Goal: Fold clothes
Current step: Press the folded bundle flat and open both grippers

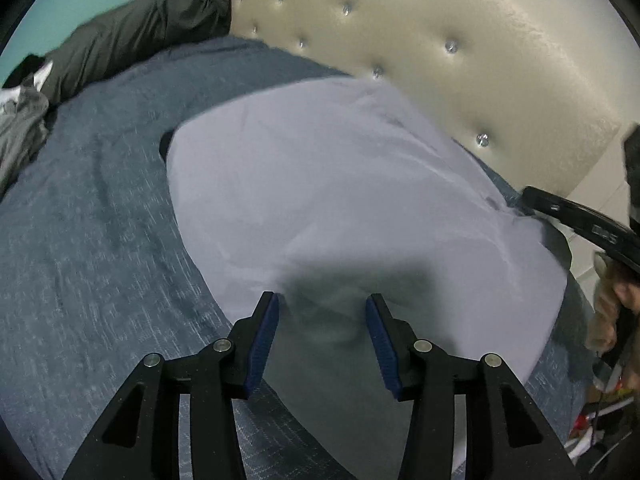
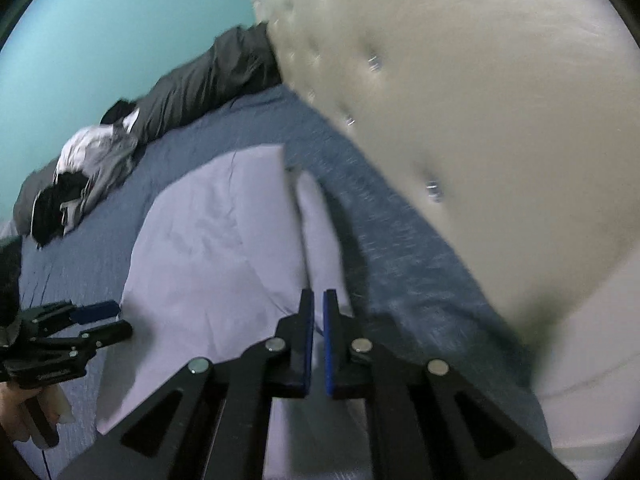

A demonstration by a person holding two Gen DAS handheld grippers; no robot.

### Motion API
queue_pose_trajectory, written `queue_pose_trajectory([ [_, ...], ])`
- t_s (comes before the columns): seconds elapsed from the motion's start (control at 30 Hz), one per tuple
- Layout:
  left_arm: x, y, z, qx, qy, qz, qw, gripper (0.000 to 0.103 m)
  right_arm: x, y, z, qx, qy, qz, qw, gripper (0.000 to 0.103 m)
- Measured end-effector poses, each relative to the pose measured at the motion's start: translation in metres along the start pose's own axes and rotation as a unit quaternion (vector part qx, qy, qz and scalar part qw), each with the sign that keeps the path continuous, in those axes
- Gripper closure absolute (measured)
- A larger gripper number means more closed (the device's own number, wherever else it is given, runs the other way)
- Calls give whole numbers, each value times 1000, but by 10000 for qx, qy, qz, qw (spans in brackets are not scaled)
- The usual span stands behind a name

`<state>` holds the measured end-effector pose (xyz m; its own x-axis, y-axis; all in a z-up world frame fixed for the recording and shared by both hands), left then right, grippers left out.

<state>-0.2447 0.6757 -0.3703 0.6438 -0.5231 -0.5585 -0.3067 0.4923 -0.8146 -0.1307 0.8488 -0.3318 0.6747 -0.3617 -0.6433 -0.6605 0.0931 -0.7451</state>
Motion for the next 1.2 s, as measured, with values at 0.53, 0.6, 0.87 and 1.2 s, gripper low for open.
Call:
queue_pose_trajectory([
  [0.53, 0, -39, 11, 68, -172, 156, 9997, 53, 8, -31, 1, 191, 230, 187, 9994, 101],
  [0.6, -1, -52, 14, 61, -164, 203, 9996, 50, 6, -41, -5, 189, 316, 250, 9990, 101],
  [0.87, -6, -95, 19, 5, -188, 409, 9990, 48, 3, -80, -32, 272, 418, 430, 9978, 97],
  [1.2, -4, -153, 28, -86, -120, 731, 9972, 45, 4, -130, -59, 296, 440, 629, 9966, 97],
])
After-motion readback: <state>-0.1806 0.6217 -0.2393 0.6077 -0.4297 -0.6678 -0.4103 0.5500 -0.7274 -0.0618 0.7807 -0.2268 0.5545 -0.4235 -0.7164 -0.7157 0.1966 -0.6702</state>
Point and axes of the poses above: each gripper's, at about its wrist camera, not at the fingertips, and y roughly the way its jaws point, z to its right, x to its underside, the point moved 7 cm from there along y, roughly the way its jaws point, and after that the axes turned 3 degrees about y, right-handed, at the moved point
